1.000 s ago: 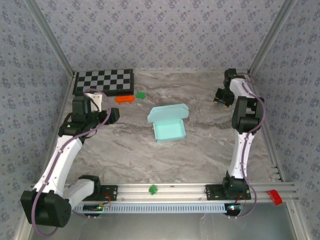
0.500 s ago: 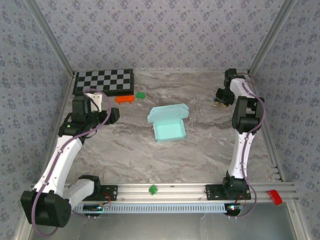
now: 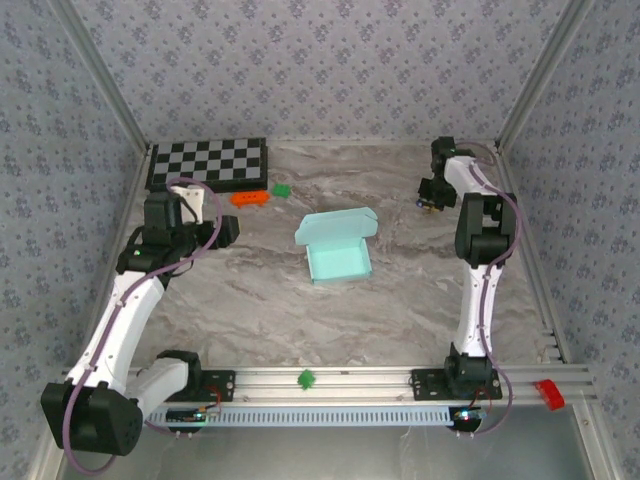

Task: Fold the paper box

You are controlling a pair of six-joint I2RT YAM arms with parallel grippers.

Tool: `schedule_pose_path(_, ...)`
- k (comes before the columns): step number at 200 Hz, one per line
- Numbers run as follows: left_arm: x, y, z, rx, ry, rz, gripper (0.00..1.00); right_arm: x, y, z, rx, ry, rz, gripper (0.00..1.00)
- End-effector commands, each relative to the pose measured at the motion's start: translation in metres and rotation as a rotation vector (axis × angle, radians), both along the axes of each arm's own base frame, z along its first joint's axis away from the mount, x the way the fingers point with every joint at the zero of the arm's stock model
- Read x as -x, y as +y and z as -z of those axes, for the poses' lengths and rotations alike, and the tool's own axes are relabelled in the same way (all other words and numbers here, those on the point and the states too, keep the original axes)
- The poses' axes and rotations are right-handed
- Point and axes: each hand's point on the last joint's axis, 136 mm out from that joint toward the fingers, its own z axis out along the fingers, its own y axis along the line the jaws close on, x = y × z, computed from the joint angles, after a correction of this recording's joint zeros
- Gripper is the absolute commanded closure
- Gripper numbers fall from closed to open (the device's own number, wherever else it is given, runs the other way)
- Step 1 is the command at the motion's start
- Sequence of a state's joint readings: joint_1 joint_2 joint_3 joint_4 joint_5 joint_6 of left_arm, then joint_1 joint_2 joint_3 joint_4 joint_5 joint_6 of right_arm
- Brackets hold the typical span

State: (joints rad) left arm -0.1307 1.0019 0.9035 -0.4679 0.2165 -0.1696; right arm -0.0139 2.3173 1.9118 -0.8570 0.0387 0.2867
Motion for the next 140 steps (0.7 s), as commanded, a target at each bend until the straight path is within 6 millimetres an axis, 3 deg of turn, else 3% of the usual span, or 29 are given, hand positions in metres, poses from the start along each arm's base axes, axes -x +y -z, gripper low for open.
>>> schedule_pose_path(1,-0.001,0.001,-0.009,0.012,-0.039,-0.001,0.16,0.015,-0.005,-0.001,0.023,0.051,-0.009,0.90)
schedule_pose_path(49,-0.001,0.001,-0.009,0.016,-0.036,-0.003,0.16,0.014,-0.006,-0.022,0.038,0.006,-0.009,0.98)
schedule_pose_path(78,-0.001,0.001,-0.009,0.015,-0.037,-0.004,0.16,0.018,-0.005,-0.050,0.037,-0.055,-0.005,1.00)
schedule_pose_path(112,-0.001,0.002,-0.010,0.013,-0.039,-0.005,0.16,0.035,-0.001,-0.089,0.026,-0.159,0.002,1.00)
schedule_pose_path(140,0.000,0.002,-0.010,0.010,-0.042,-0.008,0.16,0.065,0.011,-0.118,-0.012,-0.236,-0.010,1.00)
